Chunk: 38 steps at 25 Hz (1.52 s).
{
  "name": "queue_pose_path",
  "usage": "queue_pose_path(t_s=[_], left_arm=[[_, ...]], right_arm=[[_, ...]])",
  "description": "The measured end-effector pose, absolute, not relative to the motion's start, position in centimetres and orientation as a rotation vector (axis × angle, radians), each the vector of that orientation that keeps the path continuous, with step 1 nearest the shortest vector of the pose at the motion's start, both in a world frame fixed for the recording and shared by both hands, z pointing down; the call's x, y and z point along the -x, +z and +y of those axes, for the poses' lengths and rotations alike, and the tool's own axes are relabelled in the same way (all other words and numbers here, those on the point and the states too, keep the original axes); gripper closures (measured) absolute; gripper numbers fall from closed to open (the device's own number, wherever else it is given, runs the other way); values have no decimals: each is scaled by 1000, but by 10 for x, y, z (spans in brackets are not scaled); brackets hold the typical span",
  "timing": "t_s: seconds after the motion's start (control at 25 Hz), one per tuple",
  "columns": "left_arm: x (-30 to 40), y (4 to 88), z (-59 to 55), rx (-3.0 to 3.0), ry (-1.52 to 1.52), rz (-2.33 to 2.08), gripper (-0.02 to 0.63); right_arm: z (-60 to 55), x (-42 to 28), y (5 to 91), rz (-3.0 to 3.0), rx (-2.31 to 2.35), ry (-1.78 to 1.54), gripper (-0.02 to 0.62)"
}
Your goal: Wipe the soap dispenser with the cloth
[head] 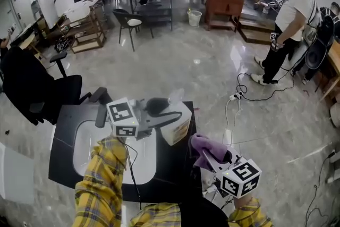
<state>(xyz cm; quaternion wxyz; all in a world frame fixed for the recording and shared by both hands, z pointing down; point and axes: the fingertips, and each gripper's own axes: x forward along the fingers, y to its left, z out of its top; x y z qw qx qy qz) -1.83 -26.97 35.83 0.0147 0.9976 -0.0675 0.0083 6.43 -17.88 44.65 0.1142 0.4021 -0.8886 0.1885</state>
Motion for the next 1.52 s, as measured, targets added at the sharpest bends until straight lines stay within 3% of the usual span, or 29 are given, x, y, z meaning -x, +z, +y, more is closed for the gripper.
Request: queue_pose_path(t_s=[0.44, 0.56, 0.72, 1.16, 1.52], left_arm=[[19, 355, -271, -3120, 11, -171, 440], [19, 355, -272, -3126, 57, -254, 434], [23, 347, -274, -3089, 4, -420, 379], [32, 367, -271, -2949, 3, -1041, 347], [36, 370, -274, -2919, 10, -1048, 341]], right_arm=[[-180, -57, 449, -2581, -1183, 568, 520], [-181, -55, 449, -2584, -1179, 566, 520], [-181, -51, 446, -2599, -1162, 557, 521], [-185, -41, 445, -2643, -1082, 546, 520], [-188, -33, 442, -2677, -1019, 560, 520]])
